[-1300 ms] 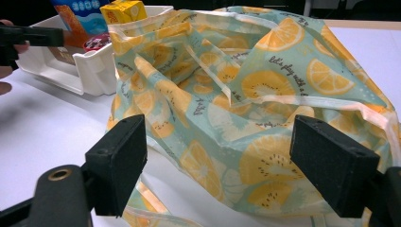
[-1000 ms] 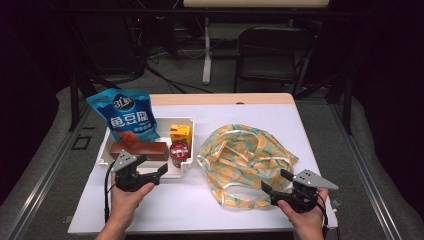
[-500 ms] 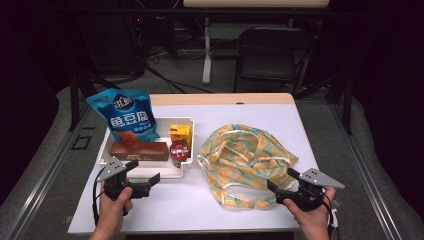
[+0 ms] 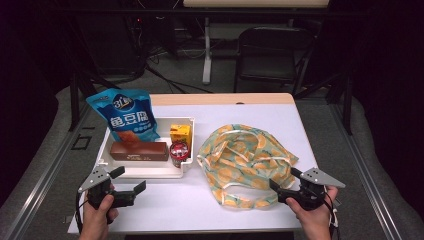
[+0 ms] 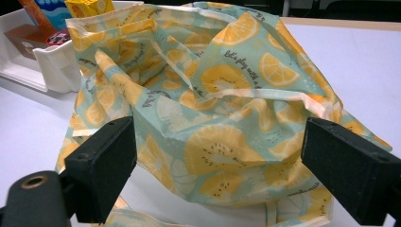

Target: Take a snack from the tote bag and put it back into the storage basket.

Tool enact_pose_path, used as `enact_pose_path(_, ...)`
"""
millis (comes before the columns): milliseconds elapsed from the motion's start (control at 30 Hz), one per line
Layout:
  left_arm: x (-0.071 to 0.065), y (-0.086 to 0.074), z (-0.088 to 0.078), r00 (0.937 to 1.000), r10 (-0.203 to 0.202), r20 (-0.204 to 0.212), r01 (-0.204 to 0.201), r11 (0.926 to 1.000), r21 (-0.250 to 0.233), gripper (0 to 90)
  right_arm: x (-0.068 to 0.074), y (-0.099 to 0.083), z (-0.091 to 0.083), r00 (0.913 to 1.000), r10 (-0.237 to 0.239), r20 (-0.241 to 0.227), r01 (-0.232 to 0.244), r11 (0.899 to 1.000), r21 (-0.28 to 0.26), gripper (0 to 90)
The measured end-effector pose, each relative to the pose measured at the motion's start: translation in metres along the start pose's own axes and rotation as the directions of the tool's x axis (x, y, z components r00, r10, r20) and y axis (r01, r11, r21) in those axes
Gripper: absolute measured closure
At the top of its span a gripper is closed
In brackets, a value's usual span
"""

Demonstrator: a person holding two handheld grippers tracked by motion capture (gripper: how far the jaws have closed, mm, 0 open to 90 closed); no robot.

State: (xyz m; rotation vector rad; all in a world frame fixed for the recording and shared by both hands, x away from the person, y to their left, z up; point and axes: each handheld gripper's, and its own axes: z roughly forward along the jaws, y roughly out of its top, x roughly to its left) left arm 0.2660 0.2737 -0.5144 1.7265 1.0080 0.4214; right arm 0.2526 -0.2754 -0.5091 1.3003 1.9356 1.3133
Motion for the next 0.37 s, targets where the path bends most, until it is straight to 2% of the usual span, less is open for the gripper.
enact_pose_path(100,0.0039,-0.0017,0.0028,0.9998,-0.017,-0.010,0.017,0.9998,0.012,0.1,-0.0018,-0.0017,0.0009,0.9999,0.009,0.007,-0.009,1.000,0.004,11.1)
enact_pose_path(300,0.0047,-0.0026,0.0045,0.9998,-0.016,-0.007,0.016,0.9997,0.020,0.1,0.0002,-0.0032,0.0036,1.0000,-0.007,-0.001,0.007,1.000,0.016,11.1)
enact_pose_path(367,0.0049,-0.0030,0.0061,0.9998,-0.016,-0.008,0.017,0.9997,0.020,0.1,0.0007,-0.0039,0.0050,1.0000,0.001,0.002,-0.001,1.000,0.011,11.2)
